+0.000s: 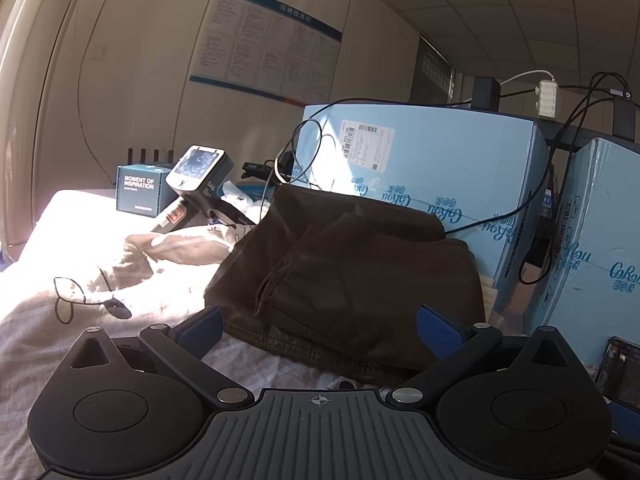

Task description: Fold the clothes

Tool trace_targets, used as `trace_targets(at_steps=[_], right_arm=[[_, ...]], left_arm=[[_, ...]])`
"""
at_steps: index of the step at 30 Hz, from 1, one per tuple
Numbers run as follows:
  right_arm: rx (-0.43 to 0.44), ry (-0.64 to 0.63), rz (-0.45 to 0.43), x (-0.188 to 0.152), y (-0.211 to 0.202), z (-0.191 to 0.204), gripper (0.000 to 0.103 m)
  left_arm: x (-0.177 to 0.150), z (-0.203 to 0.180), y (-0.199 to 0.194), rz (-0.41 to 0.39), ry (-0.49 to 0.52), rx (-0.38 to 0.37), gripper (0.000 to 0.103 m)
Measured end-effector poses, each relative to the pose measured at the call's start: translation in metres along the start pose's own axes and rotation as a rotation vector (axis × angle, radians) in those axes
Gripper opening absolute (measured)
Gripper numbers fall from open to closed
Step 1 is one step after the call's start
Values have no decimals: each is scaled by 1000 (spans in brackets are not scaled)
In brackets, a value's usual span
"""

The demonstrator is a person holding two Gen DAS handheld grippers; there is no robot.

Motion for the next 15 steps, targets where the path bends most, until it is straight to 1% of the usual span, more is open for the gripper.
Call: trace_targets(at_steps=[15], right_arm=[[1,1,2,0,0,0,103]], left_arm=[[0,1,0,-2,1,4,103]])
Point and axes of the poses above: each gripper's, at about its wrist camera, not at the fingertips, and y roughly the way its jaws point, z to its left, x to its top, the point moved 8 cm from there along y, roughly the way its jaws point, and after that the axes turned 14 degrees about z, right-handed, at the moved point
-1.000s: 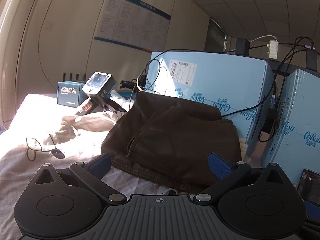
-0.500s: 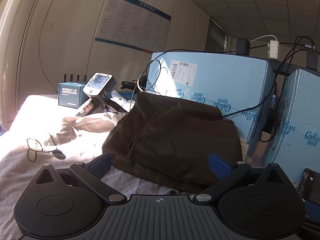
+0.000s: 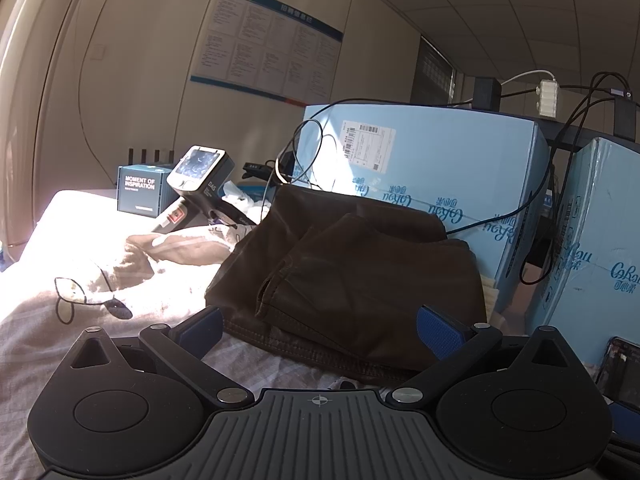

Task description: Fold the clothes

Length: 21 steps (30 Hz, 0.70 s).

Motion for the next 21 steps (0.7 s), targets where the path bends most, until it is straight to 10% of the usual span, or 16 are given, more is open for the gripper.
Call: trace_targets(at_steps=[21], right_arm=[[-1,1,-6,1,-2,0,103]], left_arm=[[1,2,0,-11,-12,-4,103]])
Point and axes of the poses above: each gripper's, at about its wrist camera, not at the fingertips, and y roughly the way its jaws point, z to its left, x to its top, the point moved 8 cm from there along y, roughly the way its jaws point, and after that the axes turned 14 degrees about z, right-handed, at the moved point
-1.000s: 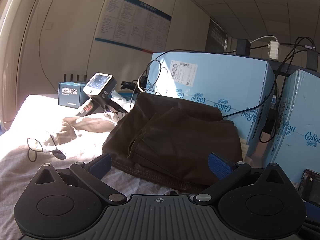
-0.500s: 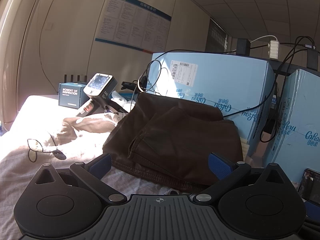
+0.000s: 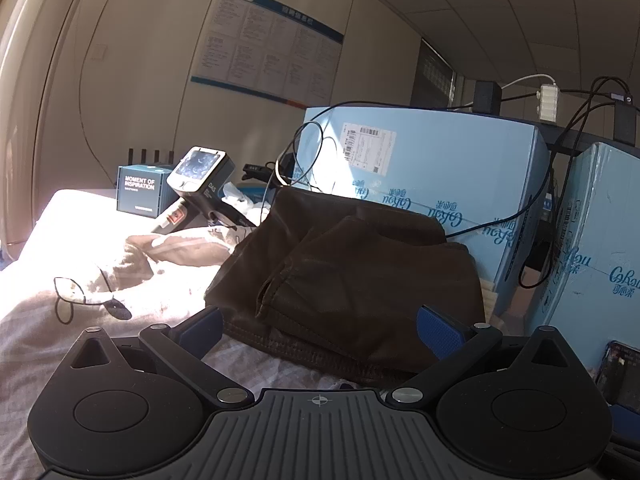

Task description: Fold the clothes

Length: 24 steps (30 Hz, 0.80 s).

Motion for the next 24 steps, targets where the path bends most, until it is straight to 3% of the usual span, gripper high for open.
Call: trace_targets(at_steps=[11,18,24], right_arm=[[-65,58,20,-1,-17,-7,103],[-176,132,-3,-10,-68,-38,103],[-268,193,-39,-26,-119,-70,103]], left_arm=[[-2,-7,-4,-6,8,-51,103],[-9,-43,-27,-62,146,-161,103],[-17,-73,-60,-92,239,-340,103]])
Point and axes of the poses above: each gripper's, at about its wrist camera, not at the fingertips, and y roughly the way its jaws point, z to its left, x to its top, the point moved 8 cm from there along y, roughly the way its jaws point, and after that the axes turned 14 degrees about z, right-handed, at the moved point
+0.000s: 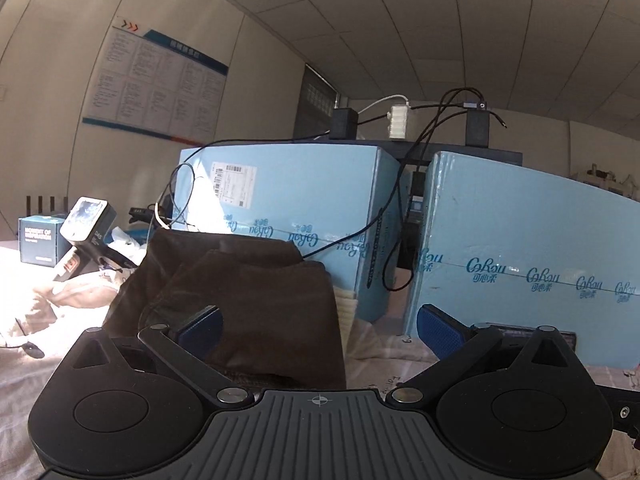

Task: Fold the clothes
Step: 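Turn both tools toward the pink knit sweater beside the white cloth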

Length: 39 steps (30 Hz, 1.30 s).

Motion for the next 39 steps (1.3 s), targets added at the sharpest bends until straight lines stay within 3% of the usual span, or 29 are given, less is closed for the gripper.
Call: trace_targets(at_steps=[6,11,15,18,22,26,29,34,39], right_arm=[[-72,84,-27,-2,-38,-52,103],[-159,162,-59,-2,-72,-110,103],[-239,224,-101,-3,-104,-166,103],[-316,254,-151,-6,-132,-212,103],[-464,271,-251,-12,-179,-278,103],[-576,423,-354,-26,-226,-349,103],[-573,474,-368,-38,-244,-380,103],[-439,652,-414,-61,-255,-416,103],[-430,666,-379,-65,-242,-414,101]], left_arm=[[-3,-60,-18,21,129,-247,103],[-3,-111,-24,45,209,-374,103],[-8,-162,-26,87,256,-524,103],[-16,-202,-29,104,290,-617,103],[-36,-255,-35,120,350,-687,103],[-60,-309,-43,172,373,-806,103],[-77,-345,-43,242,333,-900,103],[-99,-393,-39,364,239,-1007,99],[-125,-424,-34,479,170,-1100,96]])
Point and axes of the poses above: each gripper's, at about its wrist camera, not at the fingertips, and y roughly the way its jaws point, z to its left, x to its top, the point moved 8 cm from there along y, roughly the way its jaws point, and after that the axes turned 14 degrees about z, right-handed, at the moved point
